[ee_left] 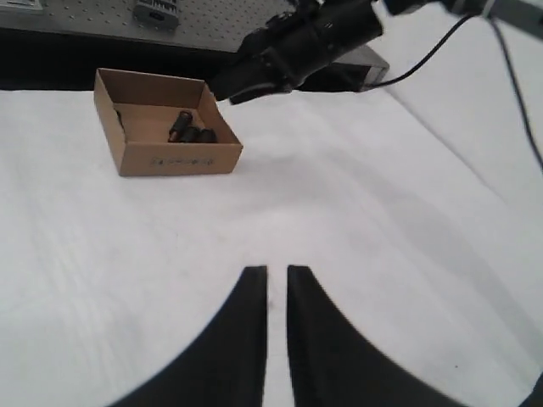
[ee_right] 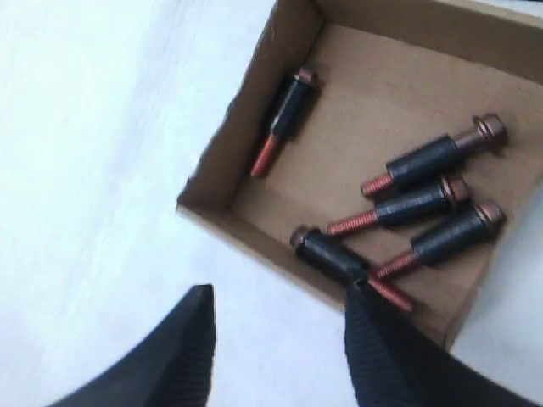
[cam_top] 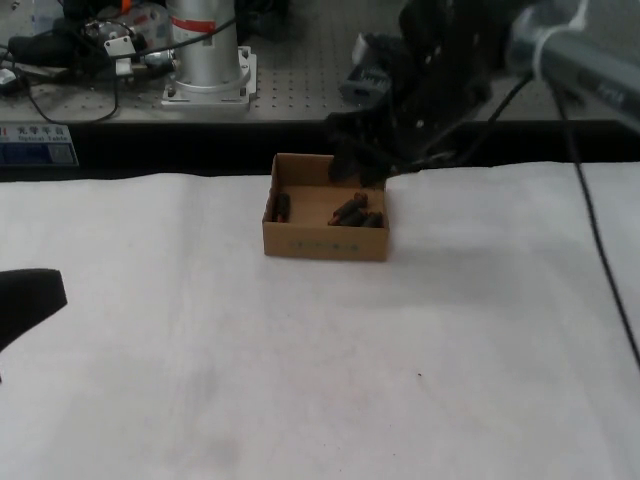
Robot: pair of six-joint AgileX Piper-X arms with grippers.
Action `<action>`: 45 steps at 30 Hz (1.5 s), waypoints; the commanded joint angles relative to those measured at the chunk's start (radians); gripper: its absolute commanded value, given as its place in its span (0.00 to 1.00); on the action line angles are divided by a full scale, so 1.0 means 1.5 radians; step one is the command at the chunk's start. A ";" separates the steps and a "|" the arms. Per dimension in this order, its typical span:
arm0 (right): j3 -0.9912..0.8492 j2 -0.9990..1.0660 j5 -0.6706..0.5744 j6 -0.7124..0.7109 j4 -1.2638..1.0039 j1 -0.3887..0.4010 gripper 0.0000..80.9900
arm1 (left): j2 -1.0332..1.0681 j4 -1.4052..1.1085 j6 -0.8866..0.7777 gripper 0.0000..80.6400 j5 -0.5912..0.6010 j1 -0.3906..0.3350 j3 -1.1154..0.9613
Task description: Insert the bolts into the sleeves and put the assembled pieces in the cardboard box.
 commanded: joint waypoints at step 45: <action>1.269 -1.279 0.348 0.379 -0.214 0.151 0.38 | -0.007 -0.066 -0.129 0.08 -0.059 0.002 0.360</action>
